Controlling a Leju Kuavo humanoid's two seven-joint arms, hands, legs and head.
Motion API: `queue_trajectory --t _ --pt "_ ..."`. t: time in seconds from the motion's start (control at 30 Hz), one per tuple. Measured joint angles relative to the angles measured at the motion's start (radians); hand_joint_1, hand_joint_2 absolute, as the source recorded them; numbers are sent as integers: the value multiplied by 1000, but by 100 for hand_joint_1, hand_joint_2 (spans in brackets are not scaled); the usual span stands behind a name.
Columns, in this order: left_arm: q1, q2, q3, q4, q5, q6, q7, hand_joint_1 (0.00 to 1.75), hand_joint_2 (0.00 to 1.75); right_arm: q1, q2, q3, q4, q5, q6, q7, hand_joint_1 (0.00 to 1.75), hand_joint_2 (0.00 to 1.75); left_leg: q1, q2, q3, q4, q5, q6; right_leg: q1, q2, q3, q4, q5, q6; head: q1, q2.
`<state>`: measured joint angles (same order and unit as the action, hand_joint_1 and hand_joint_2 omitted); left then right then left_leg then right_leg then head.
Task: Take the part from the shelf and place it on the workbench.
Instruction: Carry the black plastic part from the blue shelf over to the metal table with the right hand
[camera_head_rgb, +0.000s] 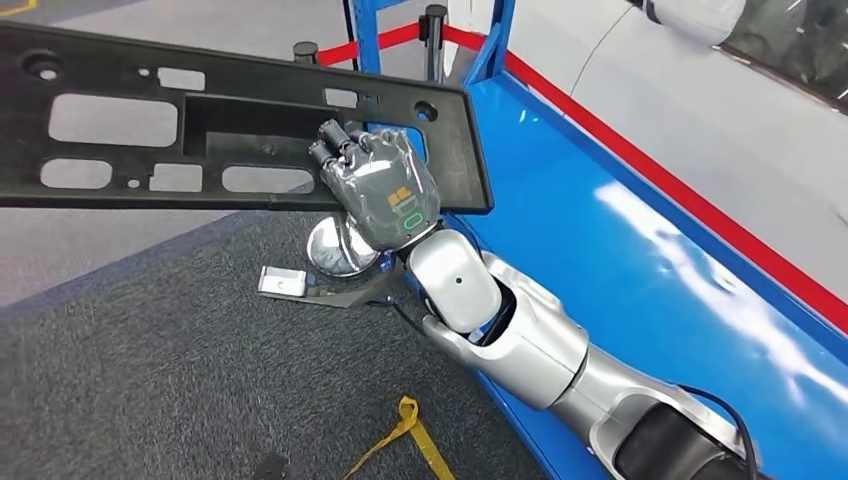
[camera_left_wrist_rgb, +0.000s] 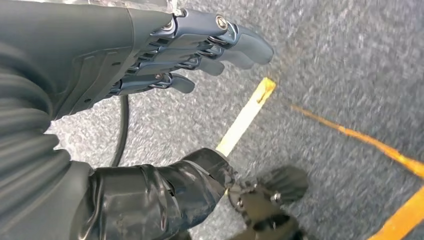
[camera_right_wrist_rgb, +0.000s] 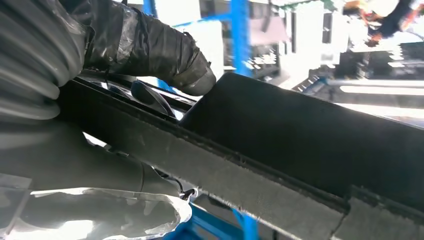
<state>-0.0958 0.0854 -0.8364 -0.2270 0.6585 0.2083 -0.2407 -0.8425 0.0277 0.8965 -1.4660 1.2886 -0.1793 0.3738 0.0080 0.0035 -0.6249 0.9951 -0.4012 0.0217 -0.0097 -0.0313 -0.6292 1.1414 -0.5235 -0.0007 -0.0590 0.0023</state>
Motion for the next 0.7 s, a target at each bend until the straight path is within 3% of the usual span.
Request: queue_trajectory --t 0.07,0.1,0.13,0.2,0.27,0.33,0.4,0.47,0.53,0.6,0.63,0.67,0.7 --pt "-3 0 0 0 0 0 0 0 175 3 -1 0 -5 1 0 -5 175 175 -1 -22 1 0 0 8 1 24 -70 134 -53 -2 3 0" --pt "-4 0 0 0 0 0 0 0 175 7 -1 0 -6 1 1 -6 175 175 -2 -36 1 1 -1 8 1 28 -96 178 -60 -2 3 0" --pt "-4 0 0 0 0 0 0 0 175 10 -2 1 -7 1 1 -8 175 175 -2 -51 1 3 -2 9 1 29 -105 184 -47 -3 3 0" --pt "-3 0 0 0 1 1 0 0 175 13 -2 1 -12 1 1 -8 175 175 -2 -81 1 10 -5 6 0 43 -69 86 26 -7 3 0" --pt "-4 -1 -2 0 1 2 0 0 175 13 -2 1 -19 1 1 -9 175 175 -2 -108 -5 22 -10 -1 -5 86 -16 -35 78 -12 2 0" --pt "-4 -1 -6 0 1 2 -1 0 175 13 -2 2 -26 1 2 -12 175 175 3 -129 -16 29 -12 -12 -5 109 4 -77 81 -14 1 0" --pt "0 0 -9 0 2 2 -1 0 175 13 -1 2 -33 1 3 -16 175 175 9 -140 -22 27 -10 -25 -3 88 10 -88 84 -19 2 0" --pt "4 0 -11 0 3 2 -1 0 175 11 2 3 -42 1 5 -19 175 175 6 -95 -37 55 -27 -36 -6 65 19 -101 88 -28 -2 0" --pt "2 -1 -15 0 4 1 -1 0 175 9 5 4 -50 0 8 -21 175 175 6 -34 -88 154 -76 -46 -7 40 25 -106 89 -33 -6 0" --pt "-2 0 -17 0 4 1 -1 0 175 9 6 6 -54 -1 12 -25 175 175 11 -17 -150 268 -113 -56 -7 12 26 -106 85 -34 -8 0" --pt "-3 0 -18 0 4 0 -1 0 175 10 6 6 -55 -1 13 -26 175 175 13 -14 -162 286 -109 -59 -7 -2 26 -106 83 -33 -8 0" --pt "-2 1 -20 0 4 0 -1 0 175 11 6 7 -56 -1 14 -27 175 175 14 -10 -153 265 -87 -61 -8 -15 28 -106 81 -32 -8 0" --pt "-1 2 -21 0 4 0 -1 0 175 12 6 8 -58 -2 14 -27 175 175 14 0 -123 207 -53 -61 -9 -27 31 -106 78 -29 -8 0"
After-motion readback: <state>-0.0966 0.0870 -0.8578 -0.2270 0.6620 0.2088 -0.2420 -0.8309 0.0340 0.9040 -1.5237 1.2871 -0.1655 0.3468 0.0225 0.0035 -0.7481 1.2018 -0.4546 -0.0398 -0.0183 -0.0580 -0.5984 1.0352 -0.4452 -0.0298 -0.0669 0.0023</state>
